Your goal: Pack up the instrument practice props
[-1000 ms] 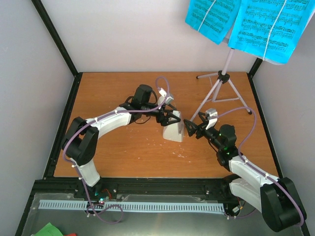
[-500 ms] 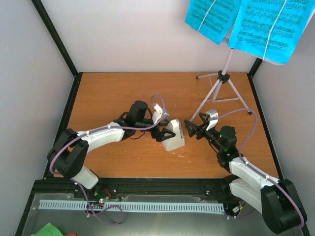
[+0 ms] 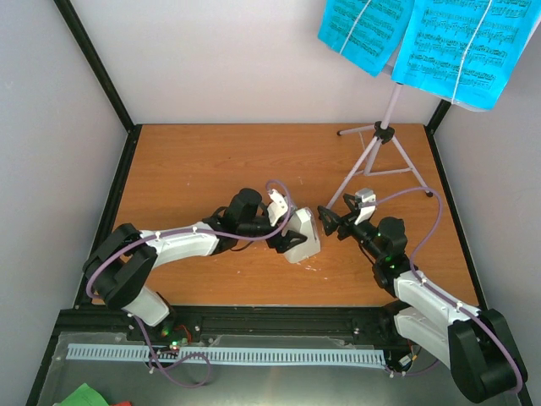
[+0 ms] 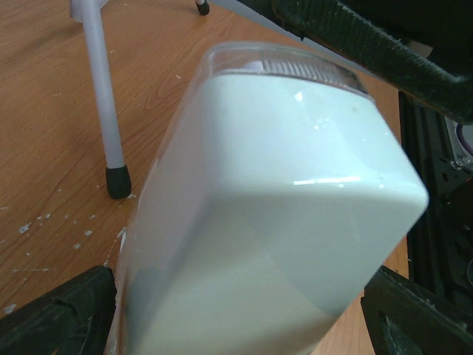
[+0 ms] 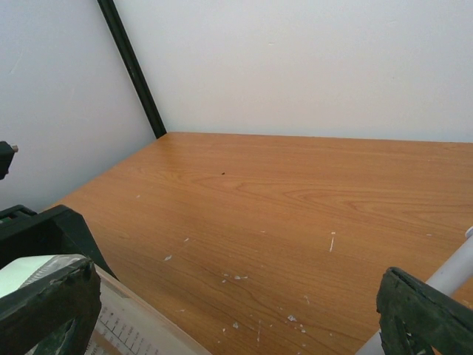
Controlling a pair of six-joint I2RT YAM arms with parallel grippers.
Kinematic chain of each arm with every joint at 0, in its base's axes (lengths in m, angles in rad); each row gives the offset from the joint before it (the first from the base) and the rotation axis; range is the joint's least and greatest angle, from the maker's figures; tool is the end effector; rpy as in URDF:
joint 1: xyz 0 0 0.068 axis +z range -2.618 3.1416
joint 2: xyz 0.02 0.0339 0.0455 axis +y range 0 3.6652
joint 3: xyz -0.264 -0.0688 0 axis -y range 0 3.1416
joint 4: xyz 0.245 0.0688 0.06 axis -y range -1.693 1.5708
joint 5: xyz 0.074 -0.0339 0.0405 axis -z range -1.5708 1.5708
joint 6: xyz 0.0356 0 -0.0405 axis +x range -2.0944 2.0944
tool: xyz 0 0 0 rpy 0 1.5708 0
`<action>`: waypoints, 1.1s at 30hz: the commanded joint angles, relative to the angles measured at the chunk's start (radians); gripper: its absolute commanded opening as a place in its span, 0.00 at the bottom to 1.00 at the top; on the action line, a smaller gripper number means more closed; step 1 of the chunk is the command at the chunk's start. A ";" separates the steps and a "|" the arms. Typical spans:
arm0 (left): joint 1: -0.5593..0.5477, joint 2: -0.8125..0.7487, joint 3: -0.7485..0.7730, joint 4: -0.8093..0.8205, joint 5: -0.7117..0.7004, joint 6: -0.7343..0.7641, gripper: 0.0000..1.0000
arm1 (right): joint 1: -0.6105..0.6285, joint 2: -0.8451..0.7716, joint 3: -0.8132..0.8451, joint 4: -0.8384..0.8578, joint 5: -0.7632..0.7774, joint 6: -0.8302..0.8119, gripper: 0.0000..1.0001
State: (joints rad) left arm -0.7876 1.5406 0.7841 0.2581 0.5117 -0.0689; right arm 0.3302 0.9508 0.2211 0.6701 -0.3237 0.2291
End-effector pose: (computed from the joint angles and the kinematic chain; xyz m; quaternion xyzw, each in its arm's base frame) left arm 0.2160 -0.2417 0.2026 0.4135 0.7331 -0.4032 0.3593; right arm 0.1825 0.0745 0.2033 -0.1467 0.7118 0.2995 0.6181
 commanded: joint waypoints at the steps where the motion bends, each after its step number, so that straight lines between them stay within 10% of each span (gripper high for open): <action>1: -0.027 0.020 -0.002 0.079 -0.015 -0.021 0.90 | -0.007 -0.015 -0.011 0.017 0.012 0.001 1.00; 14: -0.029 0.000 -0.008 0.094 -0.143 -0.109 0.63 | -0.007 -0.101 0.042 -0.220 -0.003 -0.006 1.00; 22: 0.021 0.010 0.123 -0.104 -0.154 -0.233 0.57 | 0.014 -0.167 0.071 -0.520 -0.080 0.085 1.00; 33: 0.101 0.010 0.168 -0.177 -0.140 -0.253 0.55 | 0.262 -0.017 0.069 -0.512 0.091 0.188 0.96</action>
State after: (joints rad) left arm -0.6895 1.5589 0.8867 0.1280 0.3798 -0.3069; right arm 0.5373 0.8555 0.2733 0.1783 -0.3294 0.3756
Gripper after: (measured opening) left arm 0.678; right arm 0.970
